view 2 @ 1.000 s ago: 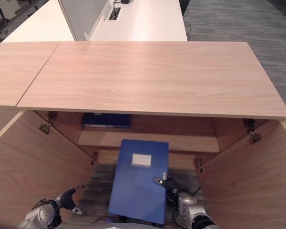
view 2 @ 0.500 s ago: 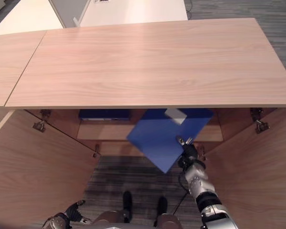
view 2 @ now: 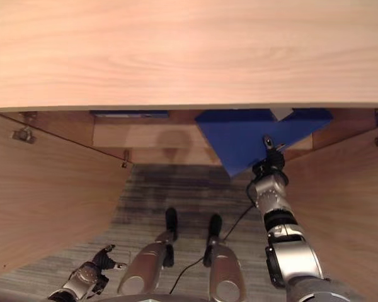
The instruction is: Put the empty folder in the office cabinet
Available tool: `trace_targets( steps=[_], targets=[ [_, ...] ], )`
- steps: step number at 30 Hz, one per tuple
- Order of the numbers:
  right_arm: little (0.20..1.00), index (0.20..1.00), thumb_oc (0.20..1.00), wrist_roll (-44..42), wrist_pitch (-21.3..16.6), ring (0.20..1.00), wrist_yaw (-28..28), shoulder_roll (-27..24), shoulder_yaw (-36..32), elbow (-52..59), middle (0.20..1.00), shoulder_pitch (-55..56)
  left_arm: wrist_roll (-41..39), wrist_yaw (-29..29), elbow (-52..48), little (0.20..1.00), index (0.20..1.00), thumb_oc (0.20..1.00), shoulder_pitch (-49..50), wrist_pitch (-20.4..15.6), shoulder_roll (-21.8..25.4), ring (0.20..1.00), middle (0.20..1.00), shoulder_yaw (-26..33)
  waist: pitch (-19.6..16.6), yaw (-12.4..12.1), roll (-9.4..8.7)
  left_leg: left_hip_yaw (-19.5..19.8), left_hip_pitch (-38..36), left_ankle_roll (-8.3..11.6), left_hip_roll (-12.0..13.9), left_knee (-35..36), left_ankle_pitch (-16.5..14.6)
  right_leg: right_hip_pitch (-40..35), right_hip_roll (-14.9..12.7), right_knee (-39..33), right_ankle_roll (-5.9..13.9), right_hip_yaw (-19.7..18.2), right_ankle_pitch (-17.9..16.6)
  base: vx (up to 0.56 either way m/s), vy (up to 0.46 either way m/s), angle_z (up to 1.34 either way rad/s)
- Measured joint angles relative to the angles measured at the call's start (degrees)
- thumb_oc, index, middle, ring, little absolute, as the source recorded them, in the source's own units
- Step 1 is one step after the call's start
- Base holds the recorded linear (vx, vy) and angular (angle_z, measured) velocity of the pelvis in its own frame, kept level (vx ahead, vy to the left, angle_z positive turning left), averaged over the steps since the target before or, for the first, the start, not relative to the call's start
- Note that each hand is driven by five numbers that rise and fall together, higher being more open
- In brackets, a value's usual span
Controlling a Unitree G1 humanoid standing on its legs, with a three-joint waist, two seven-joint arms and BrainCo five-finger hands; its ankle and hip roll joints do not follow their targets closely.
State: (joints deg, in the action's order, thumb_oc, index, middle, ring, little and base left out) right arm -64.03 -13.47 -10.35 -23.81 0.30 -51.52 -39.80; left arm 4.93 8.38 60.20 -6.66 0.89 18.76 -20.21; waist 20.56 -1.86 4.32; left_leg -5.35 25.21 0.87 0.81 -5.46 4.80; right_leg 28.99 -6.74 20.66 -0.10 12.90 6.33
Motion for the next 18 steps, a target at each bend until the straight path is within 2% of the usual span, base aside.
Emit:
trace_targets(
  steps=[2,4,5,7,9,11,12,16,18],
  targets=[
    [0.200,0.200,0.200,-0.2,-0.1,0.200,-0.8,0.2,-0.5,0.0,0.200,-1.2,0.0,0.5,-0.1,1.000,1.000,1.000,-0.6,0.0,0.0,1.000,1.000,0.0,1.3,-0.7,-0.33,-0.1,0.9,-0.41,-0.4,-1.1,-0.2,1.7,-0.8,2.6,-0.29,-0.6,0.8,-0.06,0.156,0.04],
    [0.200,0.200,0.200,-0.2,-1.0,0.200,-1.4,0.9,0.1,0.9,0.200,-2.9,-0.1,1.5,0.1,1.000,1.000,1.000,-0.4,-0.1,0.4,1.000,1.000,0.0,1.9,-1.7,-1.35,-1.5,5.4,-1.71,-0.9,-8.1,-3.5,6.6,-2.1,8.7,-0.45,-2.5,3.0,-0.04,0.077,-0.18],
    [0.200,0.200,0.200,-0.2,-1.6,0.200,-1.7,1.0,0.0,2.7,0.200,-4.7,-0.2,2.1,0.0,1.000,1.000,1.000,-0.6,0.0,0.5,1.000,1.000,0.2,2.5,-2.1,-1.91,-2.8,9.1,-1.47,-0.6,-12.9,-5.5,10.3,-2.4,12.1,-0.77,-3.9,4.1,-0.02,0.044,-0.26],
    [0.200,0.200,0.200,-0.2,-2.1,0.200,-2.1,1.0,0.1,2.8,0.200,-6.3,-0.2,2.4,0.0,1.000,1.000,1.000,-0.7,0.1,0.5,1.000,1.000,0.3,2.5,-2.0,-1.69,-2.9,12.1,-1.85,-0.5,-15.7,-6.2,12.8,-2.6,14.2,-0.82,-4.3,4.1,-0.02,0.065,-0.10],
    [0.200,0.200,0.200,-2.0,-3.5,0.200,-3.9,1.5,0.1,3.9,0.200,-7.6,-1.2,3.6,0.0,1.000,1.000,1.000,-0.7,0.1,0.6,1.000,1.000,0.6,2.7,-2.1,-1.77,-3.2,16.8,-2.19,0.3,-22.7,-9.1,16.4,-2.8,18.2,-1.13,-4.6,5.5,-0.01,0.047,-0.06],
    [0.200,0.200,0.200,-2.3,-4.7,0.200,-4.6,1.6,0.1,5.8,0.200,-8.7,-1.9,4.0,-0.2,1.000,1.000,1.000,-0.8,0.0,0.7,1.000,1.000,0.7,2.7,-2.2,-1.90,-3.5,20.4,-2.36,0.7,-27.1,-10.7,19.8,-2.9,21.6,-1.51,-5.5,6.7,-0.01,0.030,-0.10],
    [0.200,0.200,0.200,-2.3,-5.7,0.200,-5.1,1.5,0.1,7.8,0.200,-10.1,-2.2,4.5,-0.4,1.000,1.000,1.000,-0.8,0.0,0.7,1.000,1.000,1.6,2.9,-2.1,-1.89,-3.9,24.4,-2.85,1.0,-31.8,-12.3,23.6,-3.3,25.5,-1.66,-6.2,7.5,0.01,0.015,-0.07],
    [0.200,0.200,0.200,-2.3,-6.8,0.200,-6.9,1.1,0.4,8.9,0.200,-11.3,-2.2,5.8,-1.3,1.000,1.000,1.000,-1.0,0.2,1.4,1.000,1.000,2.2,3.8,-2.7,-2.04,-3.9,28.9,-3.33,1.6,-38.3,-14.9,27.6,-3.7,31.1,-2.20,-6.9,9.2,0.02,0.005,0.00],
    [0.200,0.200,0.200,-2.5,-7.6,0.200,-7.5,0.6,0.4,8.8,0.200,-12.7,-2.2,6.2,-2.1,1.000,1.000,1.000,-1.1,0.1,1.5,1.000,1.000,2.2,3.8,-3.1,-2.03,-4.1,30.4,-3.04,1.6,-39.5,-15.2,29.2,-3.8,32.2,-2.13,-7.4,9.3,0.03,-0.001,-0.04]
  ],
)
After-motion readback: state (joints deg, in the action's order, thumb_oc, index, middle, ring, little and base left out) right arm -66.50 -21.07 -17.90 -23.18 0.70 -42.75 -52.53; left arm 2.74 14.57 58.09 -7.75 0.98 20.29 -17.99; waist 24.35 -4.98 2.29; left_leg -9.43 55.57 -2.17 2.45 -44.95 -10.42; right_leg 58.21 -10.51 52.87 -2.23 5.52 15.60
